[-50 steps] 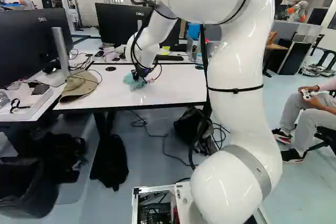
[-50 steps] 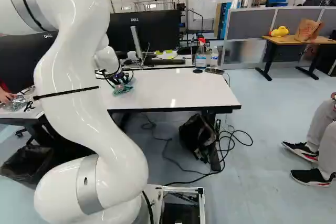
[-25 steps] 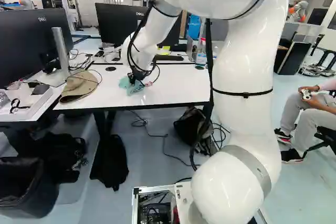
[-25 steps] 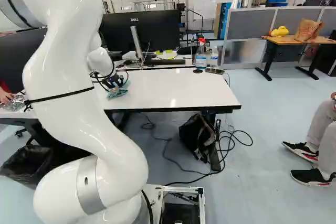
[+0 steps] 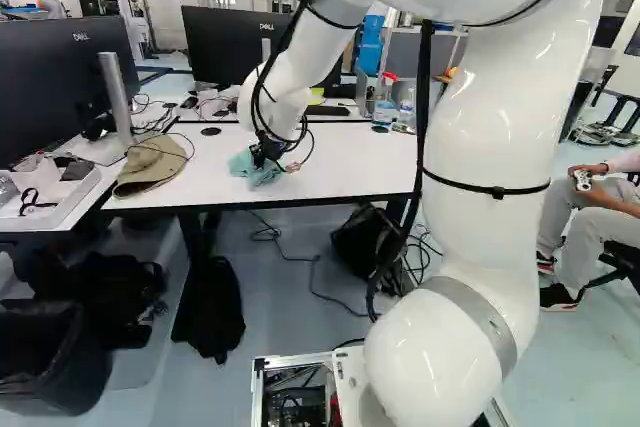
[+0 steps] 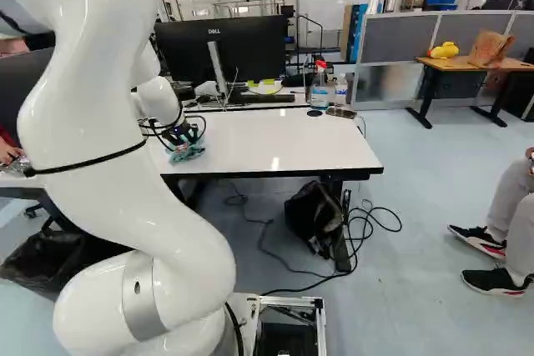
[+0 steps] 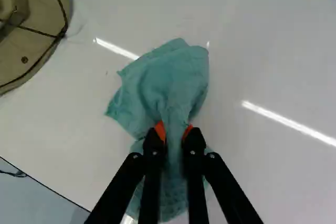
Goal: Clean the table with the green towel
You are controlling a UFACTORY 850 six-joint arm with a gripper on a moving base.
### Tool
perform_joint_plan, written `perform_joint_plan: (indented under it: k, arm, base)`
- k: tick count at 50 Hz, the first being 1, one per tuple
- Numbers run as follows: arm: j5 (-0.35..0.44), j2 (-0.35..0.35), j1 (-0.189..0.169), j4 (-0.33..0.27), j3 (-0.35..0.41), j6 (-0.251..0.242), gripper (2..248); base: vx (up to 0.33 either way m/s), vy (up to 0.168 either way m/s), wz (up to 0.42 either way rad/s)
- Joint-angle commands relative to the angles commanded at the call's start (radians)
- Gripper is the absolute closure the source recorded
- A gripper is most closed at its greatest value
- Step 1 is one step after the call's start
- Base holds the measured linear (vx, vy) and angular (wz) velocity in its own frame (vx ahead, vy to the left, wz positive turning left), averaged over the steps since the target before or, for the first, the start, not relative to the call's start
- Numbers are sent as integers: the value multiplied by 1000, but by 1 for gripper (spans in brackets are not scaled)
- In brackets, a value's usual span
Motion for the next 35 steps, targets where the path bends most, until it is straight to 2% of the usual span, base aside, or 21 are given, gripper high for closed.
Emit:
perform_joint_plan:
  k: [20, 35]
  arm:
    - [0, 24, -65, 0, 28, 0, 199]
    - [0, 12, -118, 0, 14, 0, 199]
  base:
    - [0, 0, 0]
    - [0, 0, 0]
